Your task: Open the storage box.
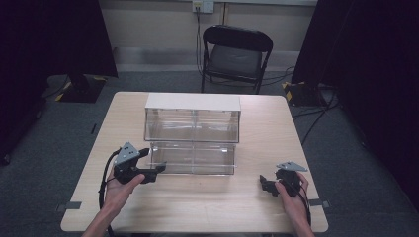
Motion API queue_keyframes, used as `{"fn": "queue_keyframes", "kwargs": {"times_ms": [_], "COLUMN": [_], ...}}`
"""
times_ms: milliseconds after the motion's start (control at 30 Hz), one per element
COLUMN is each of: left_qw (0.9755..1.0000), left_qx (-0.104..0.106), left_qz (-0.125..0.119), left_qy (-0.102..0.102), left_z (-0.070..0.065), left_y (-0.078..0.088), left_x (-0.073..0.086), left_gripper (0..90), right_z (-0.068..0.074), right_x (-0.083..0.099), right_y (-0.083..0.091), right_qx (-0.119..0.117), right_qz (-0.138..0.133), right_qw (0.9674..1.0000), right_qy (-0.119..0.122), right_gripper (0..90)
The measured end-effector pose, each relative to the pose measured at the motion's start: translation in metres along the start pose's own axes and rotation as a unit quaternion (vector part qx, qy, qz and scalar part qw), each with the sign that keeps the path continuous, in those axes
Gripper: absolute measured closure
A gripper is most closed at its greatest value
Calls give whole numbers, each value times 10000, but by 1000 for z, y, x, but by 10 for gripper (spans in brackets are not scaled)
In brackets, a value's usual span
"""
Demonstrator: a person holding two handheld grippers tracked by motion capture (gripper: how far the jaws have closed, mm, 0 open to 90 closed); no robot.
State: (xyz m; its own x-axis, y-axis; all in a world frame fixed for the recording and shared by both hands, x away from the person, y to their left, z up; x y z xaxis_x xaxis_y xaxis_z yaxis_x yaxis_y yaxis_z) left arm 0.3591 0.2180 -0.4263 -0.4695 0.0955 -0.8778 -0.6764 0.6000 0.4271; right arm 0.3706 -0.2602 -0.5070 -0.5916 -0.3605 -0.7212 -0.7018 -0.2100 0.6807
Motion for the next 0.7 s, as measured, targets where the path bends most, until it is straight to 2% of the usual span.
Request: {"fn": "queue_keyframes", "kwargs": {"times_ms": [300,467,533,700], "left_qw": [9999,9999,10000,10000], "left_qx": [4,17,27,-23], "left_qz": [1,-22,-40,-45], "left_qy": [-170,-136,-57,-80], "left_z": [-1,0,-3,-3], "left_y": [2,2,0,0], "left_x": [-10,-11,-10,-11], "left_gripper": [155,154,155,150], "right_z": [0,0,0,0], "right_x": [0,0,0,0], "right_y": [0,0,0,0], "right_qx": [1,0,0,-1], "right_qz": [1,0,0,1], "right_qw": [10000,10000,10000,10000], "right_qy": [-2,1,1,-4], "right_gripper": [106,106,106,106]}}
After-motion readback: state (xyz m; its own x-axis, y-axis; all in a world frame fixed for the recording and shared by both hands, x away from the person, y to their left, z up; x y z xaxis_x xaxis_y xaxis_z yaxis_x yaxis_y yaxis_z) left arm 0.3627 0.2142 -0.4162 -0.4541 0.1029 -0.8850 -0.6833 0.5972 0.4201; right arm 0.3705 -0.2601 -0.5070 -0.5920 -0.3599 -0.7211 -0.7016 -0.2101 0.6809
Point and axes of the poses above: each handheld gripper's, and its own axes: y roughly backward along the jaws, x roughly out of its underside, z roughly to its left, the point moved 1 cm from there along -y, roughly forward along the jaws, and after that the axes turned 9 degrees about y, right-handed, at the moved point
